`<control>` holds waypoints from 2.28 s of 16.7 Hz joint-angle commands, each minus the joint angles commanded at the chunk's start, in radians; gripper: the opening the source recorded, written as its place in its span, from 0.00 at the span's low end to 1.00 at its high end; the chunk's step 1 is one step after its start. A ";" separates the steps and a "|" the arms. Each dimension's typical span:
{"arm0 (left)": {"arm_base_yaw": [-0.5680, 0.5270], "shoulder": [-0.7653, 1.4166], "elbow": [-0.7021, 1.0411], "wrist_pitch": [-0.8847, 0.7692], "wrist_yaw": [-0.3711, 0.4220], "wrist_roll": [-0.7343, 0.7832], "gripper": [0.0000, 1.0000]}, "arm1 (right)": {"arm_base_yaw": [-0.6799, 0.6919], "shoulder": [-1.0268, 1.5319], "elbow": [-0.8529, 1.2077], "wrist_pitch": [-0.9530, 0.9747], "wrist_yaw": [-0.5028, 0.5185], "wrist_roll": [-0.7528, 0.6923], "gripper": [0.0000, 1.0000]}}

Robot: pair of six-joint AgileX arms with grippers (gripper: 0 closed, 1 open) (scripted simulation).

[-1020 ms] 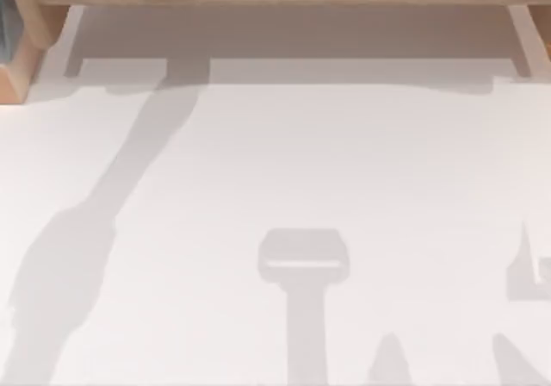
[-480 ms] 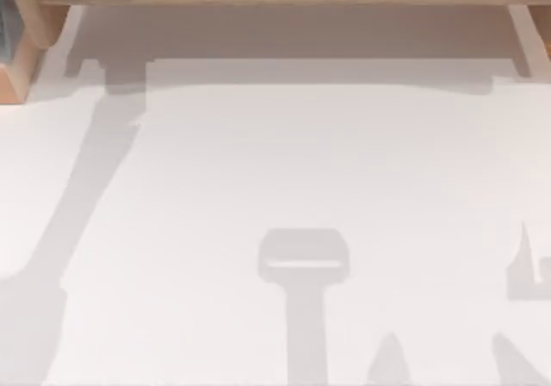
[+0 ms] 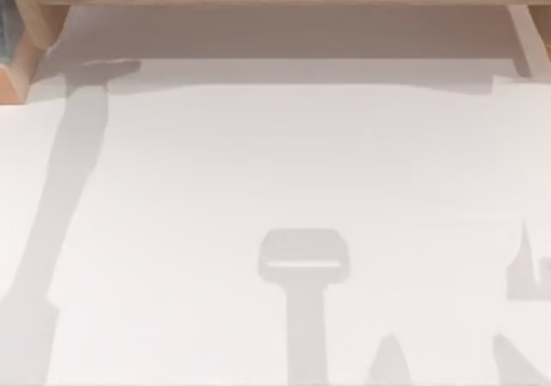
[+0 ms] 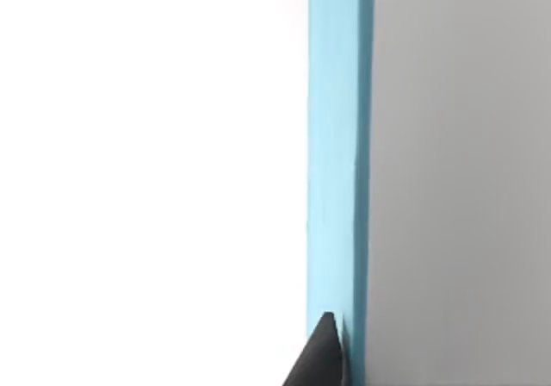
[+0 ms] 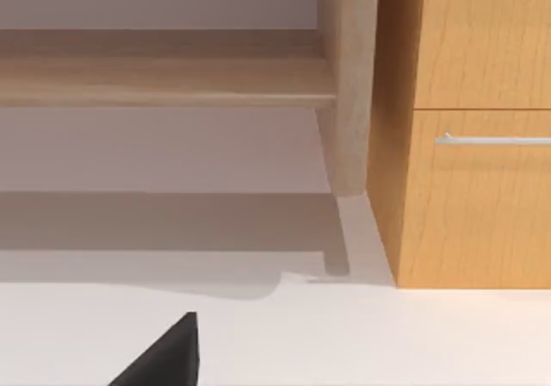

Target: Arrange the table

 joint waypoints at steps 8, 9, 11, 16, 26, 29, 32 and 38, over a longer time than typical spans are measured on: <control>0.292 0.007 -0.448 0.038 0.228 0.480 0.00 | 0.000 0.000 0.000 0.000 0.000 0.000 1.00; 0.338 0.013 -0.512 0.038 0.260 0.537 0.00 | 0.000 0.000 0.000 0.000 0.000 0.000 1.00; 0.433 0.029 -0.634 0.041 0.326 0.646 0.00 | 0.000 0.000 0.000 0.000 0.000 0.000 1.00; 0.648 0.110 -0.871 0.076 0.479 0.869 0.00 | 0.000 0.000 0.000 0.000 0.000 0.000 1.00; 0.675 0.414 -0.895 0.254 0.715 1.048 0.00 | 0.000 0.000 0.000 0.000 0.000 0.000 1.00; 0.620 0.484 -0.856 0.295 0.758 1.053 0.00 | 0.000 0.000 0.000 0.000 0.000 0.000 1.00; 0.603 0.507 -0.848 0.303 0.769 1.052 0.00 | 0.000 0.000 0.000 0.000 0.000 0.000 1.00; 0.606 0.508 -0.848 0.301 0.766 1.051 0.00 | 0.000 0.000 0.000 0.000 0.000 0.000 1.00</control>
